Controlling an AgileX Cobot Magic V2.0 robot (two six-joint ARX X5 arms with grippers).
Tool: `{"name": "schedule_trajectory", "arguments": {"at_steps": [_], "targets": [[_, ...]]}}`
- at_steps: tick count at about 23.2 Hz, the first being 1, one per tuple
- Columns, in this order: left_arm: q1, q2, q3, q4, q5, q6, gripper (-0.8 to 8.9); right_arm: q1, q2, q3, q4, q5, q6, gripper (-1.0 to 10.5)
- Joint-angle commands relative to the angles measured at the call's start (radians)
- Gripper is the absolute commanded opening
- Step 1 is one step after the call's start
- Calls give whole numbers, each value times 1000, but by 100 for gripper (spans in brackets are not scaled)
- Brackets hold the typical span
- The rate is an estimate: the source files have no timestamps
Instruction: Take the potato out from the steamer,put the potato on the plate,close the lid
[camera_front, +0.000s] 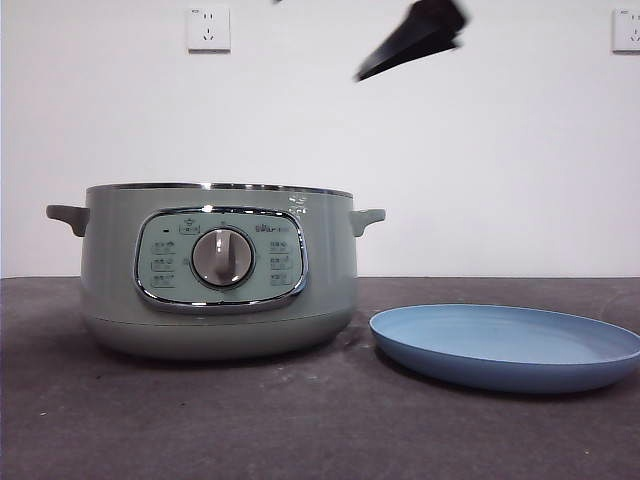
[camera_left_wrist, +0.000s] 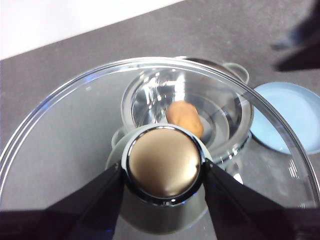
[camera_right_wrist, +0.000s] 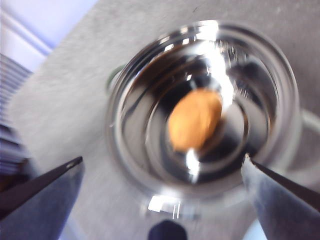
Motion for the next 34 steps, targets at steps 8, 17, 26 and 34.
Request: {"name": "schedule_trajectory", "arguments": {"at_steps": [8,17,26,34], "targets": [[2,-134,10,-84,-26,-42,-9,97,286,169,35,145,1,660],[2,-188,10,-160,-26,-48,-9,143,444,171,156,271,5,660],[2,-188,10,-172,-24,-28,-9,143,516,171,208,296,33,659],[2,-188,10,-172,-23,-24,-9,148,553,171,200,319,30,365]]}}
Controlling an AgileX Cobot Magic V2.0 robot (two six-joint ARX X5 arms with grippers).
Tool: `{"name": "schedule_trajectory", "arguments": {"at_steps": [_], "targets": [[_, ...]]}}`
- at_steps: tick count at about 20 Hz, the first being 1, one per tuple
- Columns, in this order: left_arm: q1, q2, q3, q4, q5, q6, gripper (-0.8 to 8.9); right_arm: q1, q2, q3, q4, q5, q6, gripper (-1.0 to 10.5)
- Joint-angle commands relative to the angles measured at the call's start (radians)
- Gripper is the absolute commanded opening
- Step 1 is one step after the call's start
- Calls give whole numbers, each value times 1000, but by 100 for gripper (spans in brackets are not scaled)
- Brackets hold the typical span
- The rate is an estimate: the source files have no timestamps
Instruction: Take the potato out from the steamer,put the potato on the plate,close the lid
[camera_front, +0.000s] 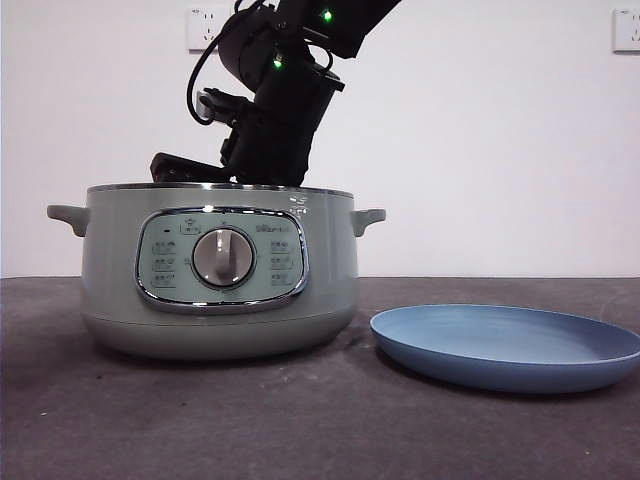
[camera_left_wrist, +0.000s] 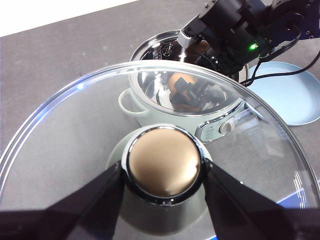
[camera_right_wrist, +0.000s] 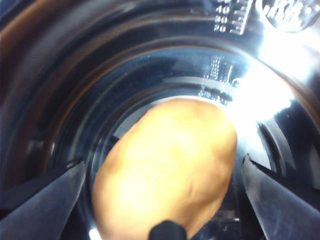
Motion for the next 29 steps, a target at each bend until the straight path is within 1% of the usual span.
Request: {"name": "schedule_trajectory", "arguments": {"at_steps": [1,2,3,6,8,10,12,15,17,20,21,25,29], "targets": [[1,-11,10,29,1,9,-9,2,7,-2,2,3,6,211],[1,-11,10,30,1,9,-9,2,7,-2,3,3,5,66],[1,-11,10,29,0,9,-9,2,6,-1,11,-4,5,-20],[1,-11,10,31,0,9,-9,2,-24,11,18,-2,3,-11],[1,-11,10,41,1,9,-9,2,-83,12,17,-2,-22,-12],[1,-8,10,66,1,9,-9,2,-163,12,-24,-1,-33,-12],[1,-5,10,90,3,9,-9,0,-257,12,-103,13,-68,-12],[1,-3,10,143,60,9,-9,-6,-407,12,-243,93,-128,-12],[1,16,10,163,78,9,-9,-14,-497,12,-328,154,-135,-12],[1,53,10,165,90,13,-9,-49,-593,10,-451,163,-135,-13],[1,68,10,171,115,19,-9,-67,-619,6,-486,163,-140,-13],[1,87,10,206,157,29,-9,-117,-673,-66,-517,161,-148,-13],[0,99,10,218,159,29,-9,-163,-724,-227,-462,158,-147,-13]]}}
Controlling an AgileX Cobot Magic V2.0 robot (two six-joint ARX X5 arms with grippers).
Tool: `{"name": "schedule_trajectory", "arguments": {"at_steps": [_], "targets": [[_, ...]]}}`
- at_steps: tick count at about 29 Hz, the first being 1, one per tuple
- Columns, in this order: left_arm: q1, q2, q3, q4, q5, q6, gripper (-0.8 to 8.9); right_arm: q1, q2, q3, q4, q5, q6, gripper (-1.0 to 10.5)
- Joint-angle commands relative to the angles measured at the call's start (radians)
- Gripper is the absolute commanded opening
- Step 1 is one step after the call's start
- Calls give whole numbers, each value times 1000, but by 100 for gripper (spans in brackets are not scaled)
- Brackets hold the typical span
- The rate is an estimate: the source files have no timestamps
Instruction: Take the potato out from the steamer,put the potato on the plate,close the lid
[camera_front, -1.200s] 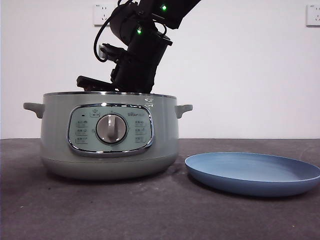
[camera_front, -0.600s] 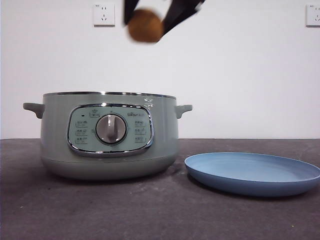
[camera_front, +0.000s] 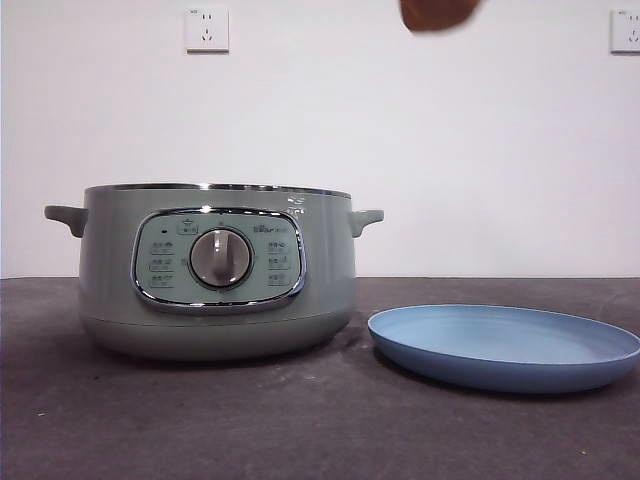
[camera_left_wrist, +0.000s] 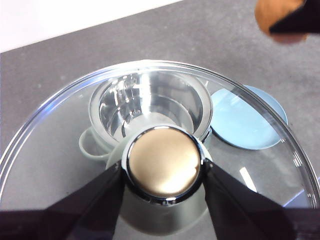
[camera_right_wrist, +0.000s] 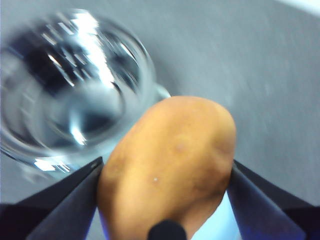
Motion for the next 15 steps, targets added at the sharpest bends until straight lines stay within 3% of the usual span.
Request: {"name": "schedule_trajectory", "arguments": {"at_steps": [1,15], "targets": [[0,-3,10,48,4,14,-9,-26,-29,-134,56,-2,-1,-13],[0,53,10,74,5,23,-9,-120,-53,-699,530,-92,40,-13]]}}
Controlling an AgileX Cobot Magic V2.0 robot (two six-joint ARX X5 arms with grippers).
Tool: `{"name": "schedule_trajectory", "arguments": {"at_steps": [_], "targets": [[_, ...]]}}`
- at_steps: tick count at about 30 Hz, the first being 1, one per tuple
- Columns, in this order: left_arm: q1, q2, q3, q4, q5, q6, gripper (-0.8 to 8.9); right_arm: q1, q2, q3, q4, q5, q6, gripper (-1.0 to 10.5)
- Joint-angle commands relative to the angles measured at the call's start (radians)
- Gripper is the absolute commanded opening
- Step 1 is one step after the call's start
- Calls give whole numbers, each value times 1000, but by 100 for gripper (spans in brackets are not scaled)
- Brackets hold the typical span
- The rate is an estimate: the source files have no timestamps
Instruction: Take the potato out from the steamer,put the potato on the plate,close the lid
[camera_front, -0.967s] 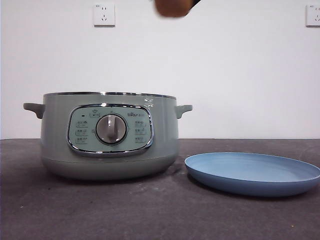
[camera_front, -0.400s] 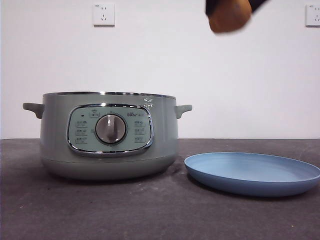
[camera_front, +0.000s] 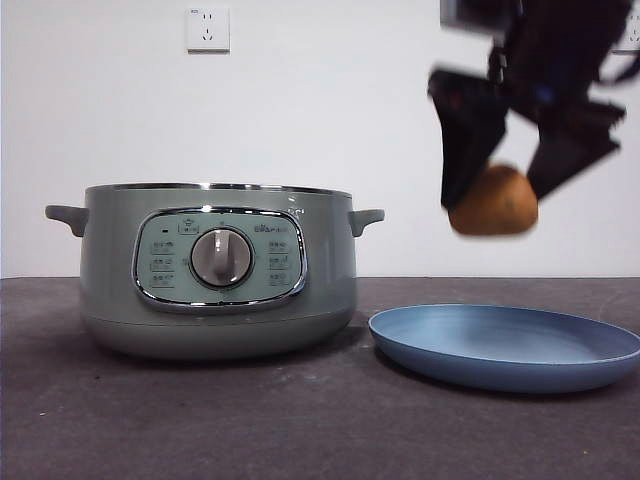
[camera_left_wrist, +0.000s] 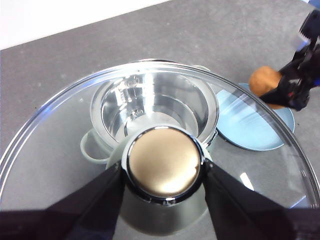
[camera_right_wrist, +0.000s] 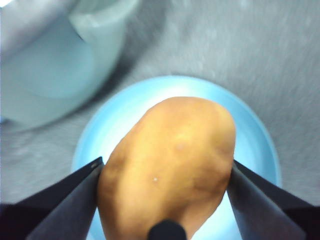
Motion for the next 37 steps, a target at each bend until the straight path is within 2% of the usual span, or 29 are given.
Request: {"name": "schedule_trajectory", "arguments": {"at_steps": [1,9,12,20,21,23,26,27,28,32,37], "targets": [[0,1,10,52,5,12,-9,-17,14,-81,82,-18,13,-13],[-1,34,10,82,39,13,-9,-64,97,-173,236,-32,12,-12],[-1,50,10,95,51,13,-9,-76,140,-173,262,-58,10,-12],[-1,84,10,131,56,19,-9,-75,185,-173,273,-53,13,15],[-1,89,10,134,57,24,-9,-76,185,-173,272,-52,18,51],[-1,102,10,142,57,32,-9,-76,185,-173,269,-53,21,200],[-1,126,10,168,59,37,-9,-76,182,-173,269,-53,22,544],[-1,133,10,179,59,42,-9,-76,181,-173,269,-52,22,637],[-2,146,10,194,64,46,-9,-76,177,-173,269,-52,22,683],[-2,198,10,245,106,65,-9,-76,148,-172,266,-51,22,694],[-16,289,10,304,109,85,-9,-76,55,-172,255,-50,22,694]]}}
